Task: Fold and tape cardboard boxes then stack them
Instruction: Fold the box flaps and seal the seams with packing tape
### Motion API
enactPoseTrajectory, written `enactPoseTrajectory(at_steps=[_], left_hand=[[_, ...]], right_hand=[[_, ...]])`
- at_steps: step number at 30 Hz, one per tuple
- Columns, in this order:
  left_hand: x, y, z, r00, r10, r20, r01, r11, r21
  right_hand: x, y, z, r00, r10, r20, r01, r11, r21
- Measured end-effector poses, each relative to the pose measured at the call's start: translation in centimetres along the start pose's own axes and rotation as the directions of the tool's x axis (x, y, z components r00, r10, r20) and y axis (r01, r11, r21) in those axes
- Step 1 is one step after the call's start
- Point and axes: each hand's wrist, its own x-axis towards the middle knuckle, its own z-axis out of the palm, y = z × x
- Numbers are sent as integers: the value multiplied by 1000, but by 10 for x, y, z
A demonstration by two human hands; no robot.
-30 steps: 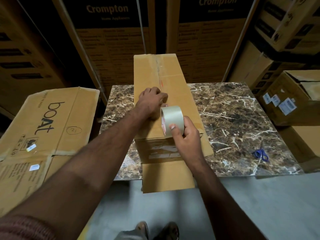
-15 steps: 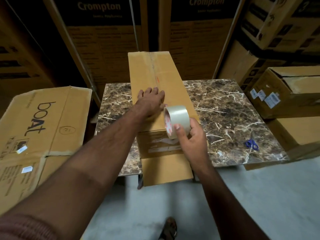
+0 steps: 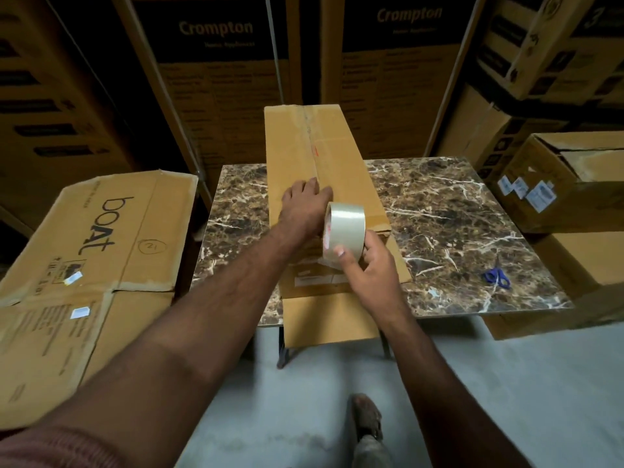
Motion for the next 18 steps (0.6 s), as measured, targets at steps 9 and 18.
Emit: enactPoseTrajectory(at_steps=[9, 18], left_hand=[[-10, 4, -1, 976, 144, -160, -144, 989, 16], [-26, -2, -5, 984, 176, 19, -170, 971, -165]], right_hand=[[-36, 19, -1, 992, 20, -127, -24, 999, -28], [-49, 25, 4, 978, 53, -202, -70, 994, -78]])
